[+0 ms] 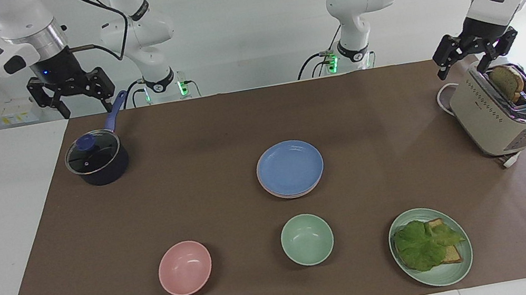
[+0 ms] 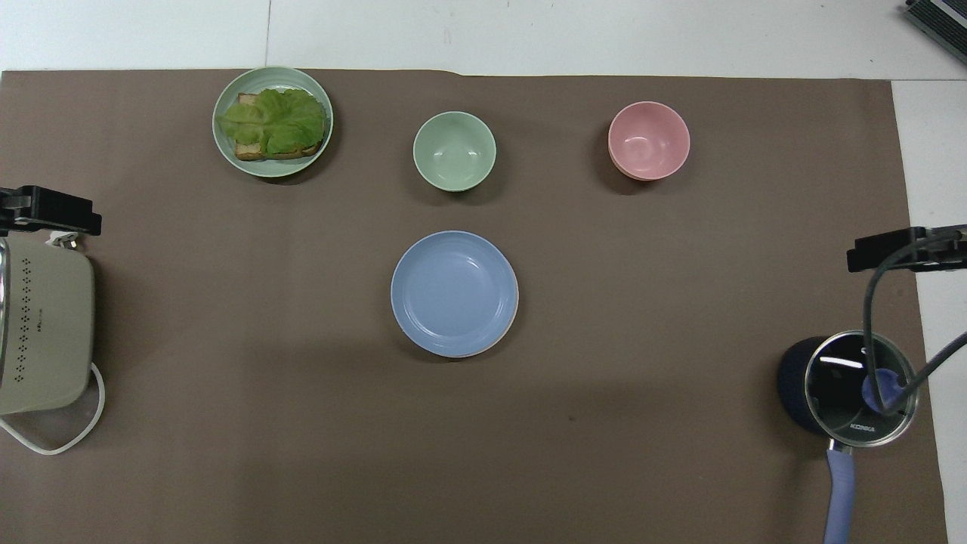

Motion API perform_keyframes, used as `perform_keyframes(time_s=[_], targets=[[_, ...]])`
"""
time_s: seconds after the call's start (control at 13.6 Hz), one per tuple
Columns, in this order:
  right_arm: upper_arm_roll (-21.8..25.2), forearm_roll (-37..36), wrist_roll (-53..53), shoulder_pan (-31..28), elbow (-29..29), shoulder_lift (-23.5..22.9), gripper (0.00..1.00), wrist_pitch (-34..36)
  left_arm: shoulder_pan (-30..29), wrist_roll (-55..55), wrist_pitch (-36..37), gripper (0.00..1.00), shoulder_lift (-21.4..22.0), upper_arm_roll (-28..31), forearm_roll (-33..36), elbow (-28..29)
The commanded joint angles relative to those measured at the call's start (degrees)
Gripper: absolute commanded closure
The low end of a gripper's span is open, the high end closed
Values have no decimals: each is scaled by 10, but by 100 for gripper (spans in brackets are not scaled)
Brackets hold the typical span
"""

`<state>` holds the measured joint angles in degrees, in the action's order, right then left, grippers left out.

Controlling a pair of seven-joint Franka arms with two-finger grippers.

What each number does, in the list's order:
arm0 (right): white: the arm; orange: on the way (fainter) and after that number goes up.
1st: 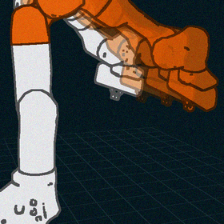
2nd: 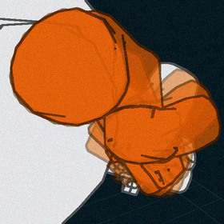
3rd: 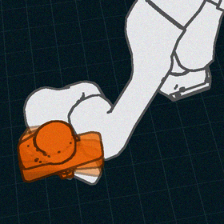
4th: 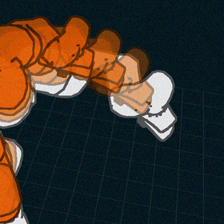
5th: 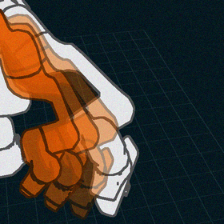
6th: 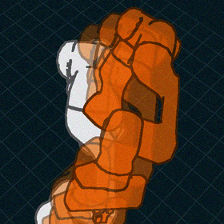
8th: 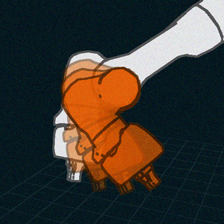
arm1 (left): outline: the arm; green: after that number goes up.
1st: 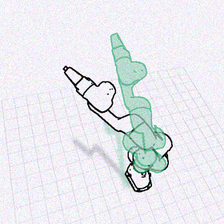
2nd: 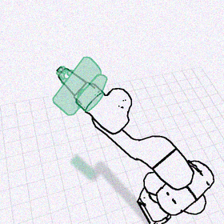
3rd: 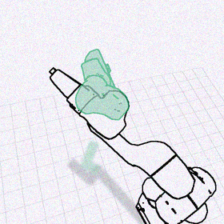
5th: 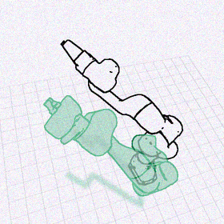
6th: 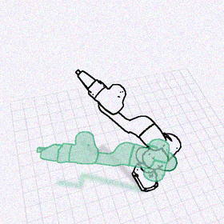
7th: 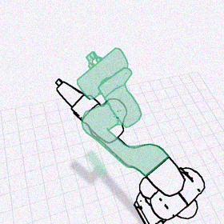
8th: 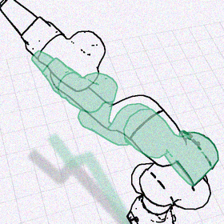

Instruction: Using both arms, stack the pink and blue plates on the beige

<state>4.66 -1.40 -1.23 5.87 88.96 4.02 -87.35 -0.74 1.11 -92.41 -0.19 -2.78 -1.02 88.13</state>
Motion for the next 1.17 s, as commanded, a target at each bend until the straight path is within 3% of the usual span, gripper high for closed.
perform_keyframes(time_s=[0.0,0.37,1.1], targets=[[-4,-10,14,-1,11,6,0,12,-2,2,6,0,3,-1,7,3],[4,-10,64,-14,24,13,0,7,-2,2,6,0,3,-1,7,3],[4,-10,66,-19,39,20,0,11,-2,2,6,0,3,-1,7,3]])
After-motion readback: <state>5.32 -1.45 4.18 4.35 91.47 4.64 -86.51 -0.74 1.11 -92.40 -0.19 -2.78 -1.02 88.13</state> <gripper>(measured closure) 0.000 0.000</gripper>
